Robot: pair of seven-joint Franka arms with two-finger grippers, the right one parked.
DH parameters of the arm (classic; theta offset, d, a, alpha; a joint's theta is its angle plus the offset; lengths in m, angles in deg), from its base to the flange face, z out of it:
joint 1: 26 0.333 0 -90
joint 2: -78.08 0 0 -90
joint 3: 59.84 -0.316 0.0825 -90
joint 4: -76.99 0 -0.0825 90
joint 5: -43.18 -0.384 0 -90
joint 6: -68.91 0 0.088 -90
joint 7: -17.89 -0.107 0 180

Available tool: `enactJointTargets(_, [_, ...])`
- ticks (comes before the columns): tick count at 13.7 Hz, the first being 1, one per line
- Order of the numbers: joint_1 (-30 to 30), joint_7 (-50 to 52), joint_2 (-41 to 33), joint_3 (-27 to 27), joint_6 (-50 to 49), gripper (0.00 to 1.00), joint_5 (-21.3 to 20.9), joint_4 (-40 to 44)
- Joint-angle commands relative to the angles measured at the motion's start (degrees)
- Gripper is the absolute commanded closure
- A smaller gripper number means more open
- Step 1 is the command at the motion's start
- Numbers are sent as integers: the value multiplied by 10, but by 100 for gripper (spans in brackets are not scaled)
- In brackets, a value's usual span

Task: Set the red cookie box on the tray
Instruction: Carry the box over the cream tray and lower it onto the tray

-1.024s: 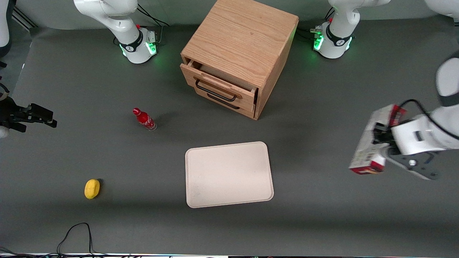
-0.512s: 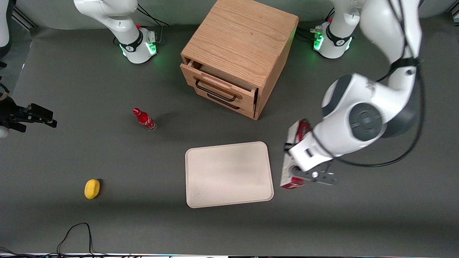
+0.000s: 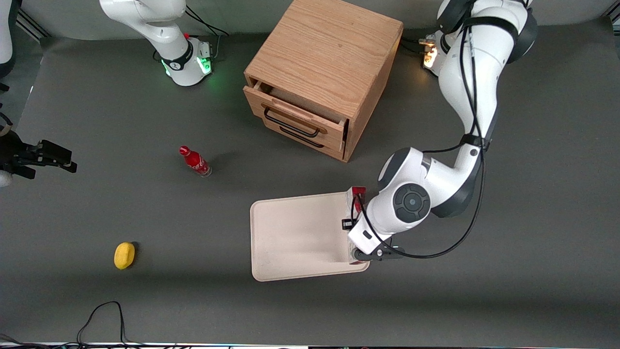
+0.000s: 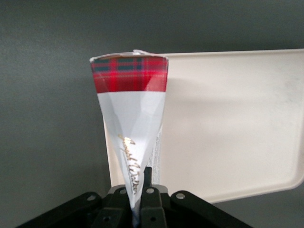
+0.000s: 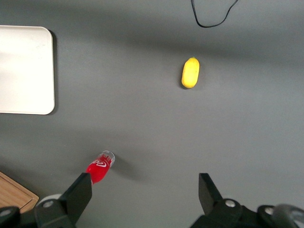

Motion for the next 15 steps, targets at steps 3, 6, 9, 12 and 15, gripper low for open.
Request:
enactJointTargets(3, [-14, 59, 26, -8, 47, 100, -24, -4])
enactJointTargets(6, [-13, 60, 26, -10, 64, 100, -26, -19])
enactJointTargets(9, [-13, 59, 26, -17, 63, 100, -26, -22])
enactJointTargets(12, [-13, 59, 20, -18, 58, 0, -39, -25])
enactJointTargets(15, [-10, 58, 11, -18, 49, 0, -42, -25])
